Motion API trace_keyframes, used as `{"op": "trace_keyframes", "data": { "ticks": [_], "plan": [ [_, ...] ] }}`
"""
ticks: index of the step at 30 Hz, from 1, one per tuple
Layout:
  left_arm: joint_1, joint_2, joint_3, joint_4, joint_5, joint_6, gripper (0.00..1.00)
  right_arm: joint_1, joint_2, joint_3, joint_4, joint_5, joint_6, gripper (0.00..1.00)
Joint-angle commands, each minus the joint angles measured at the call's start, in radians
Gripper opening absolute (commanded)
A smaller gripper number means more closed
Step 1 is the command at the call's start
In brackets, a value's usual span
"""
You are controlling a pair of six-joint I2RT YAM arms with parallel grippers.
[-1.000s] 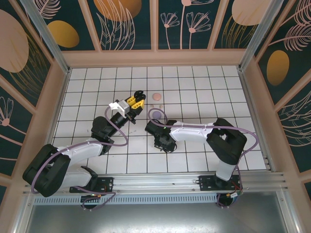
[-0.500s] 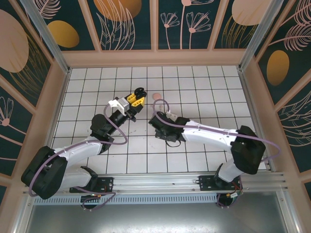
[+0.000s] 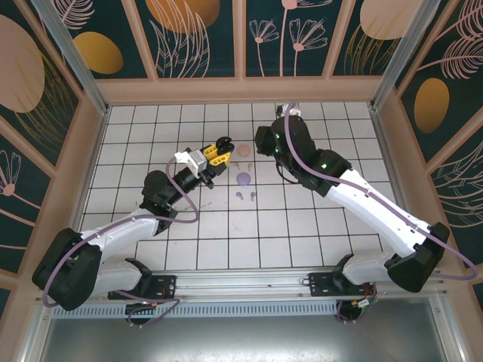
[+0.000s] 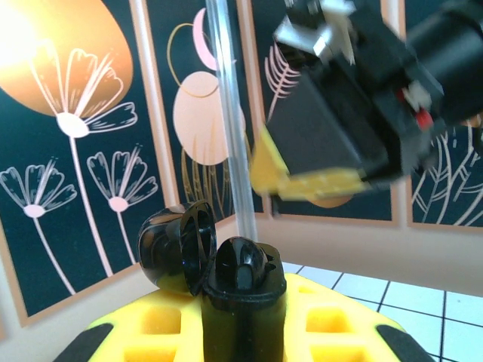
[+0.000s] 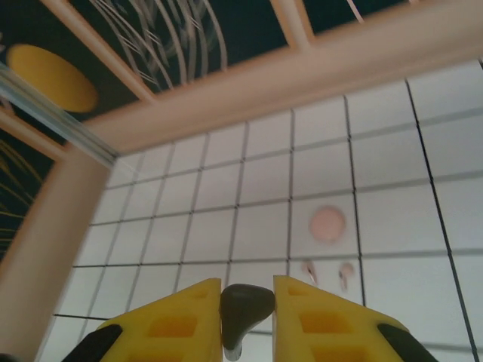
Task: Insert the wireless bluetooth earbuds into the charging case
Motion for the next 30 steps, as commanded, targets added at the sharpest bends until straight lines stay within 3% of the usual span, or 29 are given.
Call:
{"op": "trace_keyframes", "data": {
  "ticks": [1, 8, 15, 30],
  "plan": [
    [-0.007, 0.008, 0.042, 0.005, 0.071, -0.015, 0.00, -0.002, -0.008, 0.055, 0.088, -0.064, -0.184, 0.20],
    [-0.007, 0.034, 0.057, 0.034, 0.088, -0.032, 0.00, -0.002, -0.031, 0.036, 0.181, -0.187, -0.301, 0.20],
    [-0.007, 0.040, 0.071, 0.028, 0.094, -0.026, 0.00, 0.010, -0.048, -0.014, 0.236, -0.277, -0.313, 0.20],
    [-0.006, 0.040, 0.087, 0.005, 0.096, -0.021, 0.00, 0.068, -0.073, -0.095, 0.250, -0.306, -0.289, 0.20]
  ]
}}
